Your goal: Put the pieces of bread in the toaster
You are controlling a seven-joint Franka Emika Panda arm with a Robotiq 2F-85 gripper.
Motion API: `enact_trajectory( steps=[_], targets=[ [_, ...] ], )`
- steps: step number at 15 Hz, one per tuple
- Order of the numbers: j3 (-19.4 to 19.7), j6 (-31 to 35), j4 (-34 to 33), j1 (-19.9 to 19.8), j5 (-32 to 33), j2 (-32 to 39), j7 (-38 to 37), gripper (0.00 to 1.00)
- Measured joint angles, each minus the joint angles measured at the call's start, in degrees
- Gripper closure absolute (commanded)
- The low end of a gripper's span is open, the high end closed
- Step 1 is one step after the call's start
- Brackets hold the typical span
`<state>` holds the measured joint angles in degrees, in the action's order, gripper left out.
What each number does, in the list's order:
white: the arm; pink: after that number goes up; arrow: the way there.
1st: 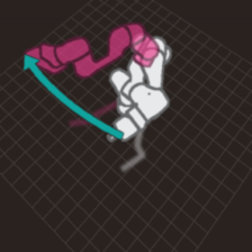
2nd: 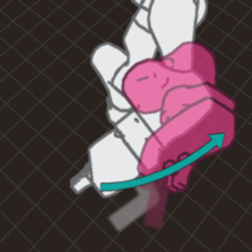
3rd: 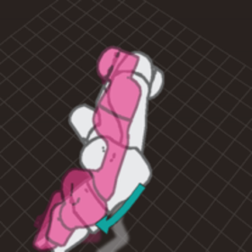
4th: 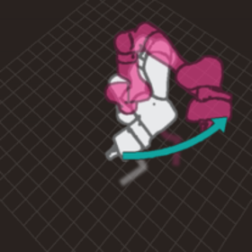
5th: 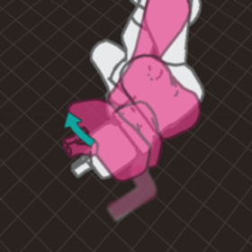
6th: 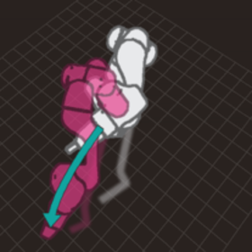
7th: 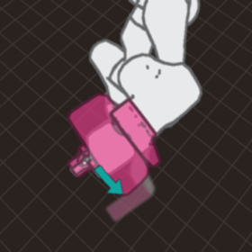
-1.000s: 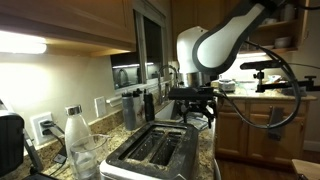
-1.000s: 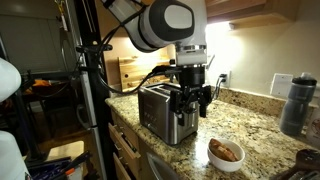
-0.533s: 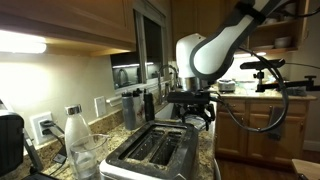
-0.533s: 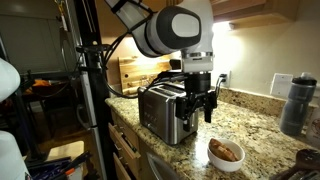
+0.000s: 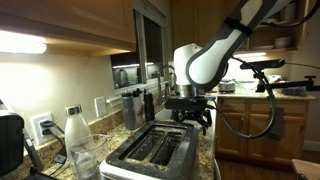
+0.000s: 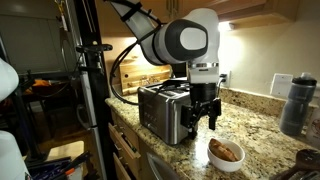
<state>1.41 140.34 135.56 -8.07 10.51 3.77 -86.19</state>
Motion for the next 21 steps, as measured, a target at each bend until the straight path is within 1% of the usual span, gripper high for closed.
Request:
enact_trajectory(
  steps=[11, 12, 13, 14, 17, 18, 19, 20, 21],
  targets=[
    [3.5, 0.3, -4.1, 2.5, 0.1, 4.9, -0.7, 0.00],
    [3.8, 0.3, -4.3, 2.7, 0.1, 5.1, -0.7, 0.07],
    [4.1, 0.3, -4.6, 2.9, 0.1, 5.2, -0.7, 0.21],
    [4.4, 0.3, -4.9, 2.9, 0.2, 5.4, -0.7, 0.28],
    [4.9, 0.3, -5.4, 3.1, 0.2, 5.9, -0.7, 0.29],
    [5.0, 0.3, -5.5, 3.1, 0.2, 5.9, -0.7, 0.26],
    [5.1, 0.3, -5.5, 3.1, 0.2, 6.0, -0.7, 0.26],
    [5.1, 0.3, -5.5, 3.2, 0.2, 6.0, -0.7, 0.24],
    [5.2, 0.3, -5.6, 3.3, 0.2, 6.0, -0.7, 0.27]
  ],
)
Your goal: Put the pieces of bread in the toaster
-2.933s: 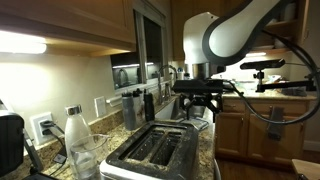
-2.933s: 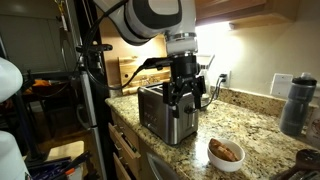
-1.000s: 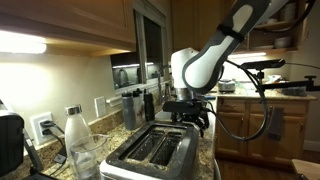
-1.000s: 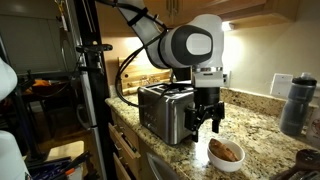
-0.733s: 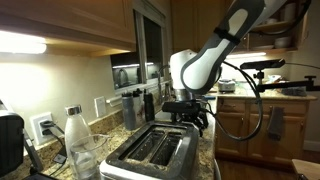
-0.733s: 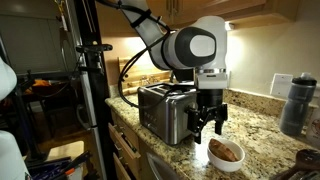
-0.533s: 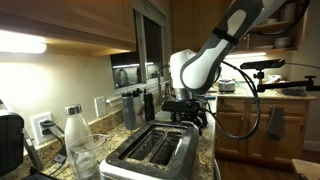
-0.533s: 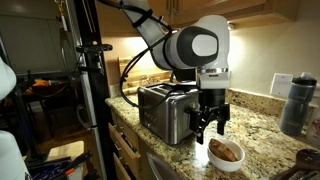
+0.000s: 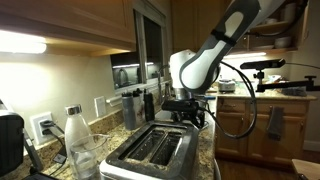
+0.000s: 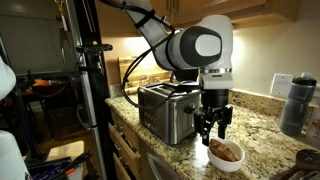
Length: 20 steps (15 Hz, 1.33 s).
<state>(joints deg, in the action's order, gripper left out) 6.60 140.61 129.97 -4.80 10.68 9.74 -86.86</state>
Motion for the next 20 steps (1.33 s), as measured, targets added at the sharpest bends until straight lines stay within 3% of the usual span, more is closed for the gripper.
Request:
enact_trajectory(
  steps=[1, 5, 10, 12, 15, 20],
  targets=[
    [0.1, 0.0, -0.1, 0.1, 0.0, 0.0, 0.0, 0.28],
    [0.2, 0.0, -0.4, 0.4, 0.0, 0.0, 0.0, 0.60],
    [0.2, 0.0, -0.5, 0.5, 0.1, 0.1, 0.0, 0.77],
    [0.2, 0.0, -0.6, 0.7, 0.1, 0.2, 0.0, 0.78],
    [0.2, 0.0, -0.9, 1.0, 0.1, 0.4, 0.0, 0.90],
    [0.2, -0.1, -1.3, 1.2, 0.2, 0.7, 0.0, 0.90]
  ],
)
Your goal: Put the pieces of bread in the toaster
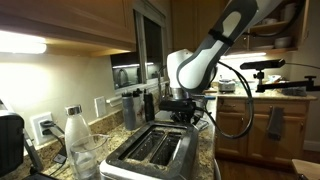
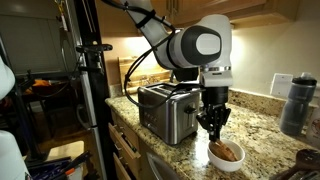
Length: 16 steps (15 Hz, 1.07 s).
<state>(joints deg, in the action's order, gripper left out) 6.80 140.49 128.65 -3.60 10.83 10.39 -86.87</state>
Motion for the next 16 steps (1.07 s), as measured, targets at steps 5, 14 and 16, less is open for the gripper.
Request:
enact_trajectory(
  steps=[5, 14, 16],
  targets=[
    [0.1, 0.0, -0.2, 0.0, 0.0, 0.1, 0.0, 0.90],
    [0.5, 0.0, -1.1, 0.0, 1.9, 0.1, -0.5, 0.90],
    [0.5, 0.0, -1.3, 0.0, 2.2, 0.1, -0.7, 0.90]
  ],
)
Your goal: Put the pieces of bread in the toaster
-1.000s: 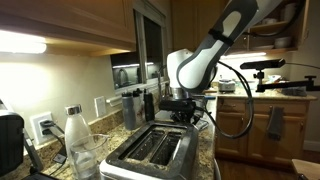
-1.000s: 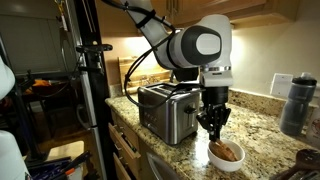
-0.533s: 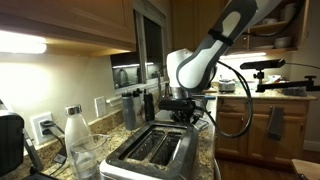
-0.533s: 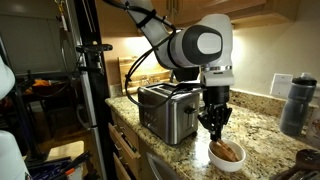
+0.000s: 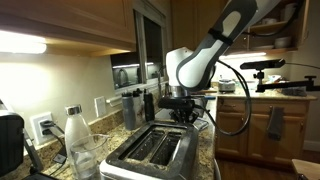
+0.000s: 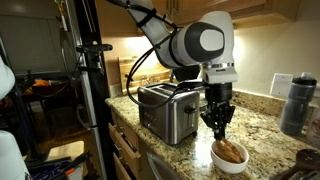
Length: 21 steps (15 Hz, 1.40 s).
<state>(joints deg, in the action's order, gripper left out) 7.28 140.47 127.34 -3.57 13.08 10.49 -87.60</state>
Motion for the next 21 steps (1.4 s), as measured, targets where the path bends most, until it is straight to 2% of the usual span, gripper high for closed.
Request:
enact_trajectory(
  steps=[10, 21],
  targets=[
    [0.0, -0.1, -0.3, 0.1, 0.8, 0.0, -0.6, 0.90],
    [0.1, -0.1, -4.8, 0.1, 2.2, 0.0, -0.6, 0.90]
  ],
)
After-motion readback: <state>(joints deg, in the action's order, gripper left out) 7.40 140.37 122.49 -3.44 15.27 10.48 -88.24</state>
